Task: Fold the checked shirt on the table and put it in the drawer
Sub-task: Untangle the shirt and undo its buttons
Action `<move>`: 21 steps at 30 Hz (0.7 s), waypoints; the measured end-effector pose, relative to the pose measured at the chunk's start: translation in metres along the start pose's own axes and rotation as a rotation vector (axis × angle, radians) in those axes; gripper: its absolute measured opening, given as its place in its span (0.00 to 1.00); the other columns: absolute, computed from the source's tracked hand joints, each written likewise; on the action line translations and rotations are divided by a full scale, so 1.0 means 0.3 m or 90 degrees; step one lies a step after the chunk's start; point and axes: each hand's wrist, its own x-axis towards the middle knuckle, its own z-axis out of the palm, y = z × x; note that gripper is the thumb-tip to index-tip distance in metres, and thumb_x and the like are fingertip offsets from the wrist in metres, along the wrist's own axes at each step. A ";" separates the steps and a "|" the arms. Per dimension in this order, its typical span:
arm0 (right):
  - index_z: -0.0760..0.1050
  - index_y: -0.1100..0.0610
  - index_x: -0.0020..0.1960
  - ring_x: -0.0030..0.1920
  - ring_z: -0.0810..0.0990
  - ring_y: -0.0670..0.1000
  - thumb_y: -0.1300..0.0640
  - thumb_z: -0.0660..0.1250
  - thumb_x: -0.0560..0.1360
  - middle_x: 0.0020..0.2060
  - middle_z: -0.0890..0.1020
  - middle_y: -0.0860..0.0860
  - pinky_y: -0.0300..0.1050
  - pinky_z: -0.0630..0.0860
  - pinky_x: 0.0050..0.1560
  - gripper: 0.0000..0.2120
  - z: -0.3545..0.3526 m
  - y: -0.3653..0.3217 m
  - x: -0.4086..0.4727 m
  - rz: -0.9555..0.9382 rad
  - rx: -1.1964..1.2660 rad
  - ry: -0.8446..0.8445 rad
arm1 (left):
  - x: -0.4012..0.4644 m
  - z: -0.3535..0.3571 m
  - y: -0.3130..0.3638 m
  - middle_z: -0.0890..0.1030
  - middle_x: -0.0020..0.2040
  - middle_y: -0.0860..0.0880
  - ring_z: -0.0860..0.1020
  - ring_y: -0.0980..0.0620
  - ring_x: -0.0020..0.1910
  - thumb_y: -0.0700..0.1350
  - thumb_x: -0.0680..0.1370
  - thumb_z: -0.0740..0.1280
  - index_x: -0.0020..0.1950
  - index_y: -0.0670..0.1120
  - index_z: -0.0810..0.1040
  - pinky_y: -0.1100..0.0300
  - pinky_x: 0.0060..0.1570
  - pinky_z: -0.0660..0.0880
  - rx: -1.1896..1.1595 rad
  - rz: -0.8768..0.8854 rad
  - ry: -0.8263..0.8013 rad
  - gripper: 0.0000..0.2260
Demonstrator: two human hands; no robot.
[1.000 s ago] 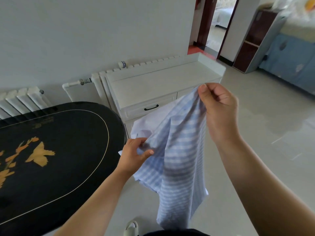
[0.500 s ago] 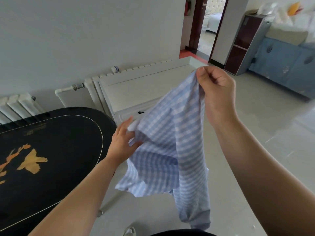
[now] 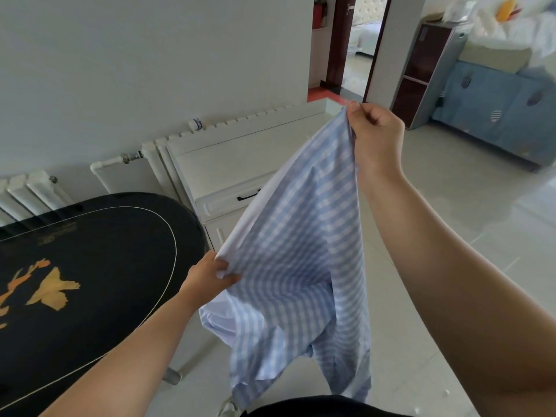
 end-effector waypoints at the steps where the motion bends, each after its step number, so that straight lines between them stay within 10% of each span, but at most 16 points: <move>1: 0.72 0.74 0.39 0.34 0.66 0.51 0.57 0.67 0.77 0.31 0.68 0.56 0.43 0.68 0.37 0.19 -0.003 0.004 0.004 0.004 -0.001 -0.001 | -0.011 0.007 -0.006 0.72 0.51 0.49 0.75 0.46 0.51 0.55 0.73 0.72 0.47 0.51 0.72 0.53 0.53 0.72 -0.003 -0.015 -0.006 0.13; 6: 0.74 0.72 0.39 0.33 0.66 0.49 0.56 0.67 0.77 0.29 0.69 0.53 0.41 0.67 0.37 0.18 0.000 0.028 0.008 0.019 -0.018 0.000 | -0.057 0.040 -0.052 0.67 0.48 0.50 0.69 0.47 0.52 0.56 0.74 0.69 0.40 0.52 0.71 0.53 0.54 0.70 0.021 -0.062 0.005 0.11; 11: 0.76 0.61 0.38 0.32 0.67 0.47 0.54 0.66 0.77 0.27 0.68 0.48 0.40 0.68 0.38 0.13 -0.015 0.072 0.007 0.058 -0.043 -0.007 | -0.052 -0.016 -0.106 0.63 0.29 0.49 0.65 0.50 0.28 0.51 0.77 0.68 0.26 0.46 0.63 0.58 0.30 0.62 0.004 -0.079 0.012 0.23; 21: 0.63 0.55 0.28 0.25 0.61 0.42 0.58 0.65 0.78 0.19 0.63 0.42 0.36 0.62 0.32 0.21 -0.021 0.102 0.057 0.068 -0.014 -0.005 | -0.121 0.026 -0.092 0.78 0.34 0.45 0.75 0.44 0.33 0.49 0.78 0.66 0.47 0.46 0.82 0.53 0.37 0.73 -0.378 -0.231 0.239 0.08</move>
